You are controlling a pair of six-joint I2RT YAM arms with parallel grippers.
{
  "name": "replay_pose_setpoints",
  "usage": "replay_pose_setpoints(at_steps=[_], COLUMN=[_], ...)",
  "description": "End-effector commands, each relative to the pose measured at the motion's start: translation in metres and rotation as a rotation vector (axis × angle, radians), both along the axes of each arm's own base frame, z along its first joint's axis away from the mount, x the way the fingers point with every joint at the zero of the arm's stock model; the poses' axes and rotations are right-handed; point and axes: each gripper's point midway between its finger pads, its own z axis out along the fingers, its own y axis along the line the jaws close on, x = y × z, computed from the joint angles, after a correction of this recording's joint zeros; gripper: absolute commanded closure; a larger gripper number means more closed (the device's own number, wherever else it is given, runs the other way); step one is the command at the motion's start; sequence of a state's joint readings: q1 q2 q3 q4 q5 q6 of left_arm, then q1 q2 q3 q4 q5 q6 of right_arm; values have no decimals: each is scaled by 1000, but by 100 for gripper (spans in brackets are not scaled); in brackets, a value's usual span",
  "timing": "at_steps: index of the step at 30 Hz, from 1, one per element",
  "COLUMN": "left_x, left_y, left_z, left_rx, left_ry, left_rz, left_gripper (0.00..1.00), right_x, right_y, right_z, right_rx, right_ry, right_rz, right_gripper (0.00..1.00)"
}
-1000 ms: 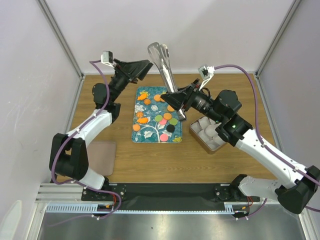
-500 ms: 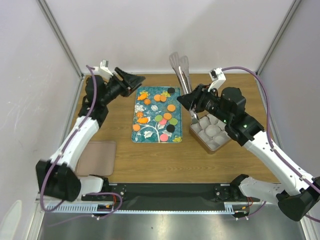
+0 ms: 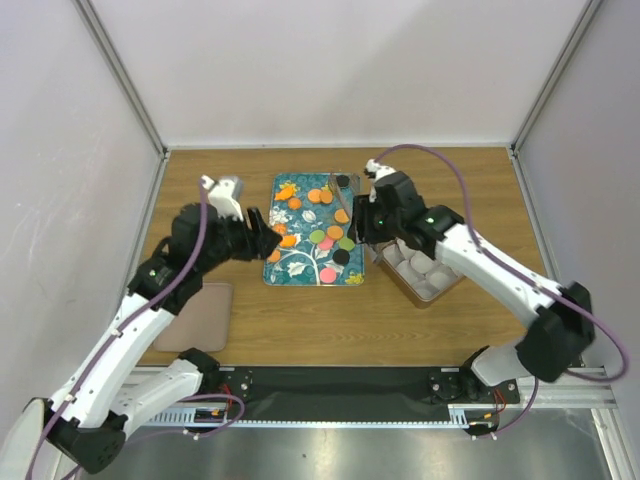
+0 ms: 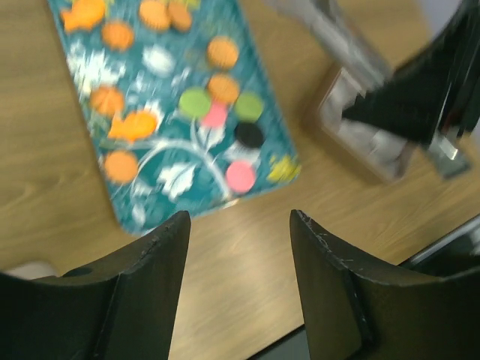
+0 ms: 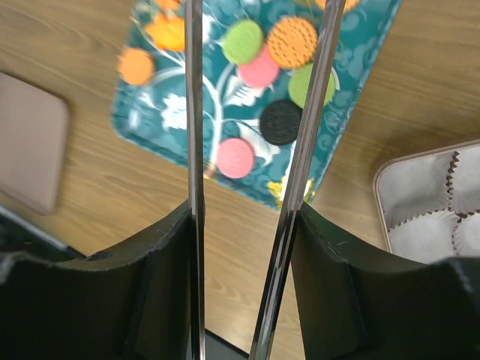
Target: Pack the cookies
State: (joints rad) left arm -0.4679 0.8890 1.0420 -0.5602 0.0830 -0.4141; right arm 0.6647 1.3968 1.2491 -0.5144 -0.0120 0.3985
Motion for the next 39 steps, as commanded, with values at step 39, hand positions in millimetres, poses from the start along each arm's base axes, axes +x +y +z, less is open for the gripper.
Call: replay_pose_setpoints(at_steps=[39], left_x=[-50], left_y=[20], left_z=[-62], left_rx=[179], left_ry=[-79], left_rz=[-83], left_gripper=[34], right_x=[46], right_y=[11], right_z=[-97], right_rx=[-444], right_ry=[254], right_rz=[26], right_gripper=[48])
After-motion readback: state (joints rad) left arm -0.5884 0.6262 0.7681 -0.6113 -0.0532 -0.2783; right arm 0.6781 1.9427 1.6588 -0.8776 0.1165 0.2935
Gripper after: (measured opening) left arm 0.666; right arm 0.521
